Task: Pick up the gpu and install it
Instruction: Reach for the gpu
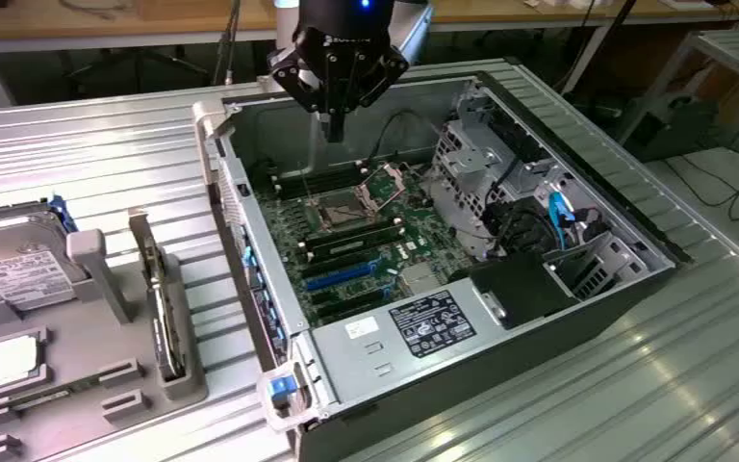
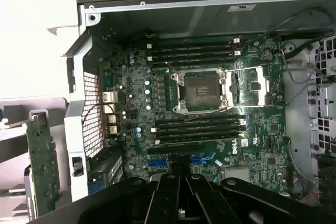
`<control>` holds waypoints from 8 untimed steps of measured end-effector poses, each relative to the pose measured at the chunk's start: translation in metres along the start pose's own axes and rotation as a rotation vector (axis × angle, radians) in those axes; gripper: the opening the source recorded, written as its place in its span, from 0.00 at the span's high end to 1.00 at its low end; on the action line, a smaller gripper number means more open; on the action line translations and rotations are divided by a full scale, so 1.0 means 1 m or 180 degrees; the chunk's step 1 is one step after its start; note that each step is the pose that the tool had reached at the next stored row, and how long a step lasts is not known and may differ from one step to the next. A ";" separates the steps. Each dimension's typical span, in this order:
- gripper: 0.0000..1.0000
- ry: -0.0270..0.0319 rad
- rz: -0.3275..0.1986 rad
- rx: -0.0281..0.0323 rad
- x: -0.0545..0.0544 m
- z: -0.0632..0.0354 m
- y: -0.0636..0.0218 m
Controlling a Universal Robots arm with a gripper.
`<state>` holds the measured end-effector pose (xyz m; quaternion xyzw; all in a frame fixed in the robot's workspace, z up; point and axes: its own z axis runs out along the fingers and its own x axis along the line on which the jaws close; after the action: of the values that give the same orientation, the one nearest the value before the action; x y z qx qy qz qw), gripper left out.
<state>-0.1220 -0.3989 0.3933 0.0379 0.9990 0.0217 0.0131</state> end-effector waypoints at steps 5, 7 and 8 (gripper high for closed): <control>0.89 0.0000 0.0000 0.0000 0.001 0.0001 -0.0001; 0.89 0.0000 0.0000 -0.0001 0.002 0.0000 -0.0002; 0.89 0.0000 0.0000 0.0000 0.003 0.0000 -0.0002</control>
<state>-0.1249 -0.3990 0.3933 0.0379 0.9990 0.0217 0.0131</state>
